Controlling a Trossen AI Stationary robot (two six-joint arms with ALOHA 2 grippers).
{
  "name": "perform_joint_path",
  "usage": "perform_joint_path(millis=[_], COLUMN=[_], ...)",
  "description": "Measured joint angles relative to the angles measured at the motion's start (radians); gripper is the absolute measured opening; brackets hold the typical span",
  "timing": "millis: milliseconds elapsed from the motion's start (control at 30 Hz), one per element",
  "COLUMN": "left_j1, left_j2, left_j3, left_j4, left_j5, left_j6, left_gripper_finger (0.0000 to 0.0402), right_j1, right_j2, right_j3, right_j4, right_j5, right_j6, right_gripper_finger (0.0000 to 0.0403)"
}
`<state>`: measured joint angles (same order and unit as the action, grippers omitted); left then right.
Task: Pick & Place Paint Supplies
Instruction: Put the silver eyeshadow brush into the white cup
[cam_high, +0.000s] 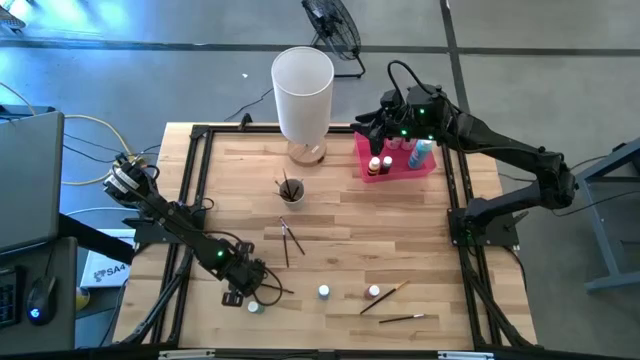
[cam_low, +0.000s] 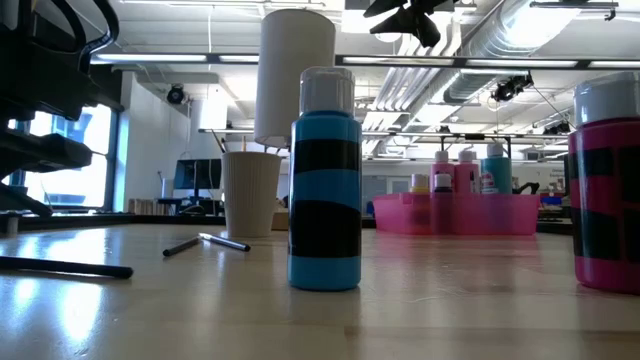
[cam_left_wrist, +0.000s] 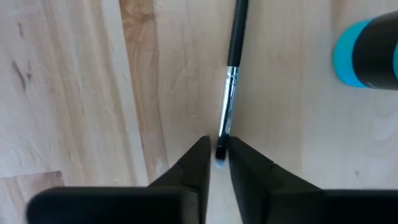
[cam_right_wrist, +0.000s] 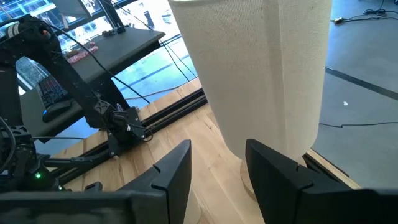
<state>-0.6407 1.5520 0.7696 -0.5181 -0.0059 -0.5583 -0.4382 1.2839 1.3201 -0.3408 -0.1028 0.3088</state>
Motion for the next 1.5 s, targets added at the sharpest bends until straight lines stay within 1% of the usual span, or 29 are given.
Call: perform_joint_path(millis=[167, 267, 700, 800, 1067, 1200, 1367, 1500], left_j1=[0.0, 0.0, 0.0, 0.0, 0.001, 0.031, 0.117, 0.2], left_j2=[0.0, 0.0, 0.0, -0.002, -0.051, -0.074, -0.112, -0.137], left_j3=[0.0, 0.0, 0.001, 0.003, -0.003, -0.002, -0.001, -0.001], left_j4=[-0.001, -0.001, -0.009, -0.026, -0.103, -0.171, -0.217, -0.219], left_j5=[0.003, 0.004, -0.005, -0.004, -0.005, -0.009, -0.009, -0.004], left_j6=[-0.002, 0.002, 0.013, 0.028, 0.062, 0.074, 0.187, 0.29], left_gripper_finger=[0.0014, 0.0005, 0.0001, 0.0001, 0.0, 0.0, 0.0, 0.0], right_j1=[0.0, 0.0, 0.0, 0.0, 0.0, 0.0, 0.0, 0.0], right_j2=[0.0, 0.0, 0.0, 0.0, 0.0, 0.0, 0.0, 0.0], right_j3=[0.0, 0.0, 0.0, 0.0, 0.0, 0.0, 0.0, 0.0], right_j4=[0.0, 0.0, 0.0, 0.0, 0.0, 0.0, 0.0, 0.0], right_j5=[0.0, 0.0, 0.0, 0.0, -0.002, -0.003, -0.003, -0.003], right_j6=[0.0, 0.0, 0.0, 0.0, 0.0, 0.0, 0.0, 0.0], right_gripper_finger=[0.0145, 0.0145, 0.0145, 0.0145, 0.0145, 0.0145, 0.0145, 0.0145])
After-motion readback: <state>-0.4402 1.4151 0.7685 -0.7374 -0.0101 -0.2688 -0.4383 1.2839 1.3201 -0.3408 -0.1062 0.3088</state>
